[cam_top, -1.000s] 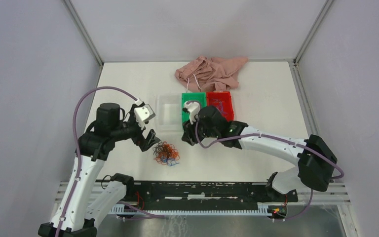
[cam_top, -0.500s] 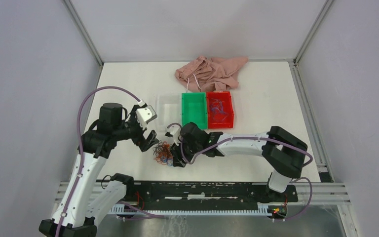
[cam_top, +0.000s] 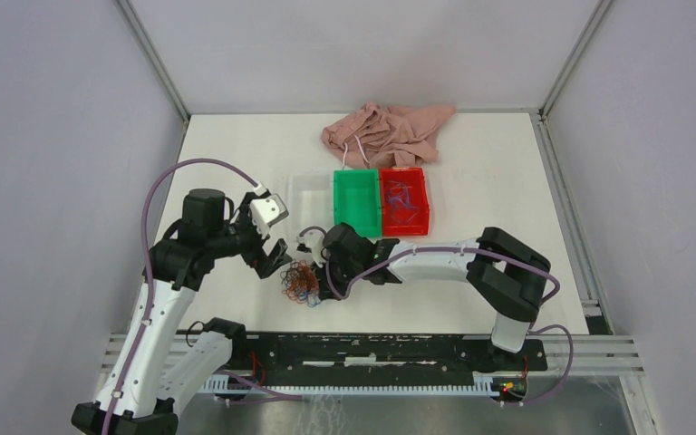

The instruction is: Untangle the cables

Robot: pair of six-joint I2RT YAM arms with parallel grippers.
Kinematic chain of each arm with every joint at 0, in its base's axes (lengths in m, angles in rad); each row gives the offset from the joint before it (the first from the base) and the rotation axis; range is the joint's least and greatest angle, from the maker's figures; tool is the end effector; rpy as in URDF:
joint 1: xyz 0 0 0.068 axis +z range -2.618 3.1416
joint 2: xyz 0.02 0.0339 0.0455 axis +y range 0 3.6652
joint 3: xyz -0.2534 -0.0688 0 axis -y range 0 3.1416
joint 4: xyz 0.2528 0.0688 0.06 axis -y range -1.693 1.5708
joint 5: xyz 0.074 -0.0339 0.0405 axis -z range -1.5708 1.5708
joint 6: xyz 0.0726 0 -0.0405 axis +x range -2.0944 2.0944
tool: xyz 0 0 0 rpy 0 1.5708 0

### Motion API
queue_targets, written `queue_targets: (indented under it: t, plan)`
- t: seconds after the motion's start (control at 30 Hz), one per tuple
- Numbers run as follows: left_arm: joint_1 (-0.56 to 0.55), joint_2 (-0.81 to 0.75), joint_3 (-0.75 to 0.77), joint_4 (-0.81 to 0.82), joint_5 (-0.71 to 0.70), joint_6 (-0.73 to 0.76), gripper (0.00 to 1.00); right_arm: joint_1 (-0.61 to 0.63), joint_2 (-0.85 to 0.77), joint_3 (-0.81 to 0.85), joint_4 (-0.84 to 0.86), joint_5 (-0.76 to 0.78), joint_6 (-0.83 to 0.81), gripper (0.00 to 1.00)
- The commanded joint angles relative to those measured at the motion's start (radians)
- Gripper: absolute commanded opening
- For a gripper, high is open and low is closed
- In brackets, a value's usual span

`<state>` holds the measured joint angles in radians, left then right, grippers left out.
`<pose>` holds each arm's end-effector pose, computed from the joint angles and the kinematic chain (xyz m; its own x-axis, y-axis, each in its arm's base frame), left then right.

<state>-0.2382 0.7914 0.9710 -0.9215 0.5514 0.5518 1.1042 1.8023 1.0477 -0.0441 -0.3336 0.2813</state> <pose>0.1660 -0.0794 0.3062 -0.2571 0.5219 -0.8133 0.8350 0.5437 0.0850 0.1600 0.3705 0.1285 -0.5724 -0.5534 -0.6051 -0.8200 0.3900 0.4190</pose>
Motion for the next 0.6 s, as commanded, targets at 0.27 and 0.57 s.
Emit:
queue_targets:
  t: [0.27,0.57]
  plan:
    - [-0.003,-0.069,-0.039,-0.020,0.139,0.150,0.99,-0.014,-0.326,0.068,-0.130,0.006,-0.007,0.00]
    - [-0.003,-0.137,-0.106,0.036,0.168,0.136,1.00,-0.057,-0.358,0.123,0.041,-0.105,0.107,0.00]
